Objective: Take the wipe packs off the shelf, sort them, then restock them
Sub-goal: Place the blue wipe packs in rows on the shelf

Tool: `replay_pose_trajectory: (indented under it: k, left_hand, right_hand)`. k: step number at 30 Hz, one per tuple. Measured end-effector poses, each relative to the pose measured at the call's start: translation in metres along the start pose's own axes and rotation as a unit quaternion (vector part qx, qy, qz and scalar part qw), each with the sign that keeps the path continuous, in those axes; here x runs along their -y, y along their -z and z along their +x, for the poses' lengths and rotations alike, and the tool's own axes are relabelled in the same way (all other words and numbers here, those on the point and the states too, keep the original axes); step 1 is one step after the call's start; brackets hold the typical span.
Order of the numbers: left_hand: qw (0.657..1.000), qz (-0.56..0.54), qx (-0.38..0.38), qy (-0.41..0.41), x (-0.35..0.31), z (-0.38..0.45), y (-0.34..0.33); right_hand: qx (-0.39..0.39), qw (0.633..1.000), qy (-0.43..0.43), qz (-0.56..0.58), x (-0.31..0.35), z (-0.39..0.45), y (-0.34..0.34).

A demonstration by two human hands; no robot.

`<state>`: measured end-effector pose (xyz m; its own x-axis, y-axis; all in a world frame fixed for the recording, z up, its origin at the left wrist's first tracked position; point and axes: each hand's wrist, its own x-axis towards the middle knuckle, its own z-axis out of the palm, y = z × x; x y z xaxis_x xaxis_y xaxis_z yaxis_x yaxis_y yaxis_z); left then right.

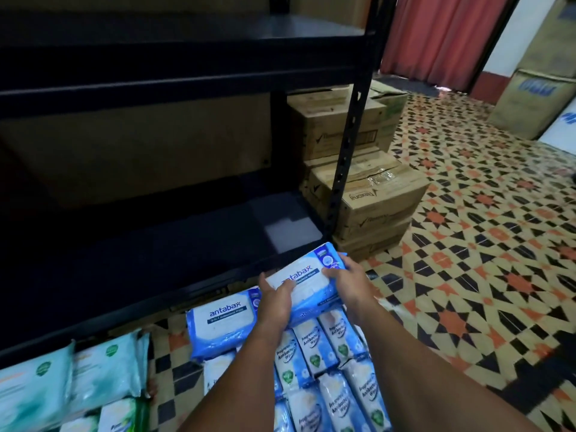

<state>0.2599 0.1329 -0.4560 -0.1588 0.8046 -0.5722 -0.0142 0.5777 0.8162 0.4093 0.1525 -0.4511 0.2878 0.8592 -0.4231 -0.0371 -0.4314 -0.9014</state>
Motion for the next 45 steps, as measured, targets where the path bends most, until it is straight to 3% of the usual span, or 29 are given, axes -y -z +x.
replay_pose_trajectory:
  k: [12, 19, 29, 45]
  left_hand:
    - [0.989, 0.128, 0.065, -0.022, 0.013, 0.071, -0.024]
    - [0.978, 0.198, 0.028, -0.052, 0.02, 0.068, -0.028]
    - [0.979, 0.151, -0.032, -0.133, -0.015, 0.01, -0.011]
    - [0.905, 0.164, -0.181, -0.35, -0.203, -0.162, 0.069]
  right_hand:
    - [-0.067, 0.998, -0.005, 0.008, -0.053, 0.039, 0.007]
    - [-0.07, 0.997, 0.005, -0.026, -0.058, 0.049, 0.009]
    - [-0.032, 0.997, 0.071, -0.016, 0.003, 0.003, 0.013]
    - [-0.061, 0.953, 0.298, -0.009, 0.218, -0.141, -0.01]
